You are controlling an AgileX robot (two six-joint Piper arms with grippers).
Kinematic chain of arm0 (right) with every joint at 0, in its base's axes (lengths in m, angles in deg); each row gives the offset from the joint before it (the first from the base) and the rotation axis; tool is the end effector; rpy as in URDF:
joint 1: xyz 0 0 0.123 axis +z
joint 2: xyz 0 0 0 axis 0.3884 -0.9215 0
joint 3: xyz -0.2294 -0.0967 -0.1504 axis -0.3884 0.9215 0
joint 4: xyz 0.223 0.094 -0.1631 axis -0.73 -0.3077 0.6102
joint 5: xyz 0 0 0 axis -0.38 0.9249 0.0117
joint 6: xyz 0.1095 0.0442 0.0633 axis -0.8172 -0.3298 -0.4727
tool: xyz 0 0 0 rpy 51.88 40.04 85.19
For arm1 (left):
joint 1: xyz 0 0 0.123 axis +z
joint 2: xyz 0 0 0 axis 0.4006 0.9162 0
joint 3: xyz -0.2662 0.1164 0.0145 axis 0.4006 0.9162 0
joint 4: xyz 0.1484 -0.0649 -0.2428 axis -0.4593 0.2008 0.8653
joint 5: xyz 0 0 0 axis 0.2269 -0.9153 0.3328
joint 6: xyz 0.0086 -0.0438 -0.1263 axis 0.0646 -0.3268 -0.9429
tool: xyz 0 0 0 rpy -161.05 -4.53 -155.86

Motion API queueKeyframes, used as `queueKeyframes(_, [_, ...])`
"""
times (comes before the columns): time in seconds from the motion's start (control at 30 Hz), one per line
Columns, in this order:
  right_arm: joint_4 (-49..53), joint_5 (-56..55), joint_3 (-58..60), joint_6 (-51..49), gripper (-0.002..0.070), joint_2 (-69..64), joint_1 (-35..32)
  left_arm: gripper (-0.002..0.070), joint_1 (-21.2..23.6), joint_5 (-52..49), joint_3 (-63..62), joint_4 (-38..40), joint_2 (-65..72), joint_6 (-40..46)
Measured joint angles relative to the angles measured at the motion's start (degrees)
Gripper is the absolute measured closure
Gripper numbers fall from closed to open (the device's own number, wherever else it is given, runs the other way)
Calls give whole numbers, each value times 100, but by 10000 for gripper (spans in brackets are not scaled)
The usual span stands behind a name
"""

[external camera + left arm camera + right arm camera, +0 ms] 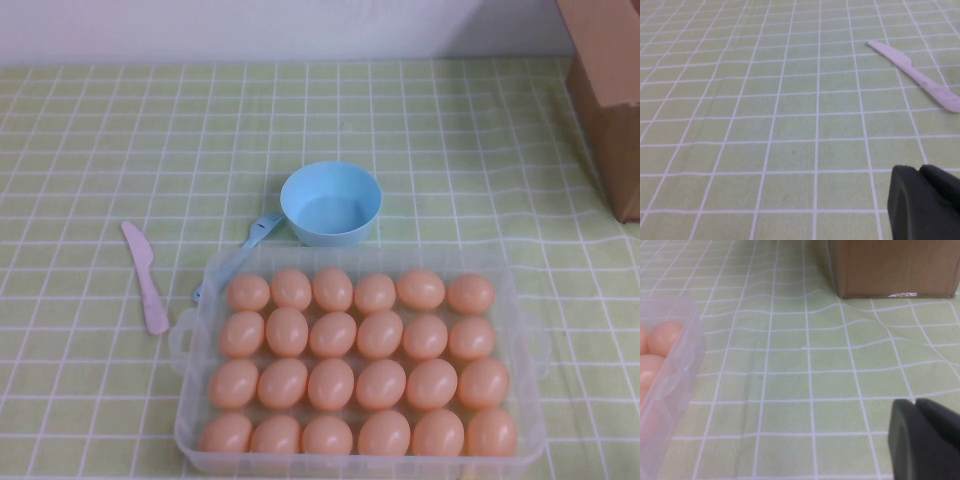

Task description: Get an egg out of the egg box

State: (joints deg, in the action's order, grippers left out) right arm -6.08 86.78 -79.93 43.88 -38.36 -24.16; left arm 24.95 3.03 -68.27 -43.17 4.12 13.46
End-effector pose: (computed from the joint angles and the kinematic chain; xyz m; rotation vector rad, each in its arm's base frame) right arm 0.1289 0.0029 0.1593 0.0720 1.8642 0.0841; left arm 0.1284 0.0043 0.1589 0.0332 1.8689 0.0709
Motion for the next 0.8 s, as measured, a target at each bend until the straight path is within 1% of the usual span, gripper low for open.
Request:
queueKeyframes(0.5, [0, 0, 0, 0, 694, 0, 0, 680, 0, 0, 0, -45, 0, 0])
queueKeyframes(0.57, [0, 0, 0, 0, 694, 0, 0, 680, 0, 80, 0, 95, 0, -109])
queueKeyframes(0.6, [0, 0, 0, 0, 694, 0, 0, 680, 0, 182, 0, 428, 0, -332])
queueKeyframes(0.73, [0, 0, 0, 0, 694, 0, 0, 680, 3, 673, 0, 2498, 0, -1591])
queueKeyframes(0.8, [0, 0, 0, 0, 694, 0, 0, 680, 3, 942, 0, 2916, 0, -1812])
